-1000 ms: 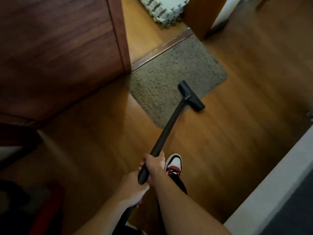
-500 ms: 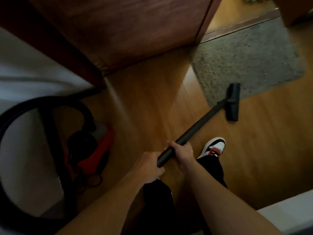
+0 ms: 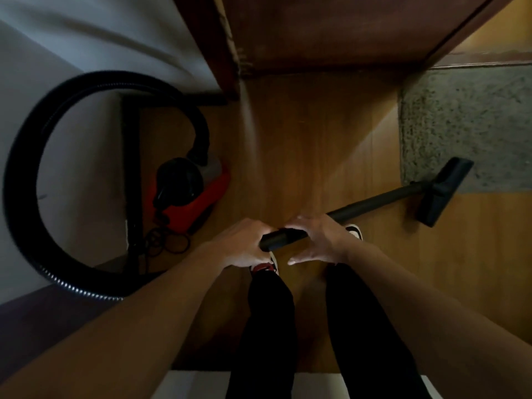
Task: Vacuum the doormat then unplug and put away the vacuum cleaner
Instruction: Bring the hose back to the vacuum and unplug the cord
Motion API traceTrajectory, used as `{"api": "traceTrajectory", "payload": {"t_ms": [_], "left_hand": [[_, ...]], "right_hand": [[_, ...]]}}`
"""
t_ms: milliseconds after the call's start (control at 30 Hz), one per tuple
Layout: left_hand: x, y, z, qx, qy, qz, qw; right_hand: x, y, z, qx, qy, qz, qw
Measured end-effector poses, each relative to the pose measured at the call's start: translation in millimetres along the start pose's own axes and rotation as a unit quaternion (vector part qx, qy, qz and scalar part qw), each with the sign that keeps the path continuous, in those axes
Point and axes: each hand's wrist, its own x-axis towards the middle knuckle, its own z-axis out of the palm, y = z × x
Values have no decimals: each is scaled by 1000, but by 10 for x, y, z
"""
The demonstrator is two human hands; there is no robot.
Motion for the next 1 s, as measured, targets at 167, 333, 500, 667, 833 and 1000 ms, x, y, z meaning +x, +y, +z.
{"api": "traceTrajectory", "payload": {"t_ms": [167,333,500,667,833,1000], "left_hand": [[-106,-149,-134,-17,19,24,999],[-153,-167,-200,131,94,10,987],[-584,-85,-231,101,276,98,951],[-1050,-212,44,-13,430,136,893],[-913,-797,371,-109,438,-36,892],[-415,-1343,321,-129,404,-171,889]], "right_hand": [[320,-138,-194,35,-54,-9,998],[505,-203,-303,65,-65,-28,995],[742,-344,-393,109,-53,-27,992],[939,-613,-535,162,-5,-63,985],[1096,-890,-571,185,18,-98,978],[1276,-1087,-583,167,27,-153,974]]}}
